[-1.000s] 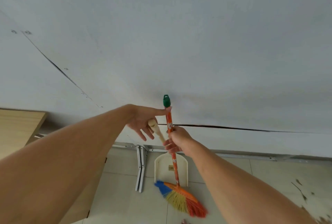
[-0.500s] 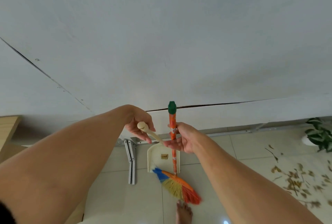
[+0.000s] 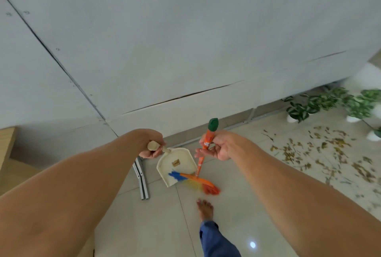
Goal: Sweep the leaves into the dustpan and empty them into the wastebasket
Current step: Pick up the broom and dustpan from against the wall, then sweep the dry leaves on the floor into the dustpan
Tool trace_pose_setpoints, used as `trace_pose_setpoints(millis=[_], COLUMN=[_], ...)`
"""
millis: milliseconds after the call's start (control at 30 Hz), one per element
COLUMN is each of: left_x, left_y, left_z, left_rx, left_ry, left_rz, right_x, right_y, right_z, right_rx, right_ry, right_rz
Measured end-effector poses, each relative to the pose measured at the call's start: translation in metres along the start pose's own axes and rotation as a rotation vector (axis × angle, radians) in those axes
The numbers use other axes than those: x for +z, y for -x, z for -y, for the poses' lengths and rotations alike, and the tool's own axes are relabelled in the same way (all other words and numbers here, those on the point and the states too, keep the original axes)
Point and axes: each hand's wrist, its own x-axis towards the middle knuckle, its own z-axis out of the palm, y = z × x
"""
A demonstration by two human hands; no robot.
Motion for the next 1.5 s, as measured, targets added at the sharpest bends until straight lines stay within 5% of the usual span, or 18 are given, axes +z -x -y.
trace_pose_setpoints(millis=[233,500,800,1500], left_x=[0.046,0.137,0.322,0.468], left_y=[0.071,0.111,0.144,0.179], left_z=[0.102,0.158,0.186,0.213], left_rx=[0.030,-0.044,-0.112,-0.073], left_ry=[0.543,0.890,0.881,1.078], left_rz=[0.014,0.102,0.007,0.024], right_x=[-0.062,-0.168,-0.330,-0.503], right_y=[0.067,0.101,0.155,0.206], right_z=[-0.112,-0.219,-0.325,-0.397], right_rx=[-0.017,0.027,0.070,0.055], right_ry=[0.076,0.109,-0.210,0.255], right_rz=[-0.073,-0.152,-0.044,-0.275])
